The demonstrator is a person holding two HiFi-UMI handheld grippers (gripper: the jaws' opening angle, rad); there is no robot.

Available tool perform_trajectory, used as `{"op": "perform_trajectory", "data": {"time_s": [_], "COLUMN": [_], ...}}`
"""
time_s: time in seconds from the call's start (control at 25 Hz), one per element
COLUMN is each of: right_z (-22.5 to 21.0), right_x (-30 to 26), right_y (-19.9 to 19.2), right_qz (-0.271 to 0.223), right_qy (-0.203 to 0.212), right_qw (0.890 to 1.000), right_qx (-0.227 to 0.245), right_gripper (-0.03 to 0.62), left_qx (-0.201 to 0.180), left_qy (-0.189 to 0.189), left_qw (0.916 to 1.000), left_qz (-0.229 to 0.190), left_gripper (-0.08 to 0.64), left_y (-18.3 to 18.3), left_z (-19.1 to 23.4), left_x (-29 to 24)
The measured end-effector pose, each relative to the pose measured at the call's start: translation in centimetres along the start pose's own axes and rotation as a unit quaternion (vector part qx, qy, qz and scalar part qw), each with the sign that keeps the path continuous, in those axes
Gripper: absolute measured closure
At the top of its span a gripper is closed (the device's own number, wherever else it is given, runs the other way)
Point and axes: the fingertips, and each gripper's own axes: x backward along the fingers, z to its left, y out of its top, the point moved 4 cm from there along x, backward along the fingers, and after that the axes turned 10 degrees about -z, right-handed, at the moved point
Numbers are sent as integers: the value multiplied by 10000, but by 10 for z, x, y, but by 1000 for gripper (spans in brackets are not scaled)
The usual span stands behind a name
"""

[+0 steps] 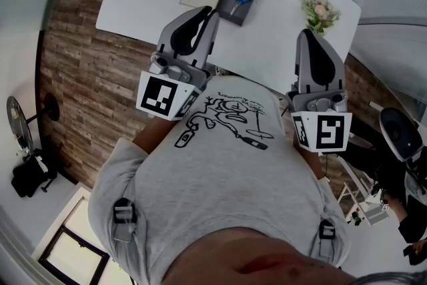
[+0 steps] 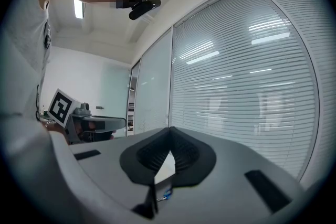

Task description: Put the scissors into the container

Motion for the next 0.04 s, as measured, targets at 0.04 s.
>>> {"op": "perform_trajectory", "data": {"time_s": [0.04], "right_z": [0], "right_x": [0], "right_y": [0], "right_qz": [-3], "right_qy": [-7], "right_qw": [10000], "right_qx": [-2], "right_gripper": [586], "left_qx": [8], "left_qy": [-2], "left_qw": [10000], "left_qz": [-2], "left_gripper": [517], "left_y": [0], "left_z": [0], "left_x": [0]}}
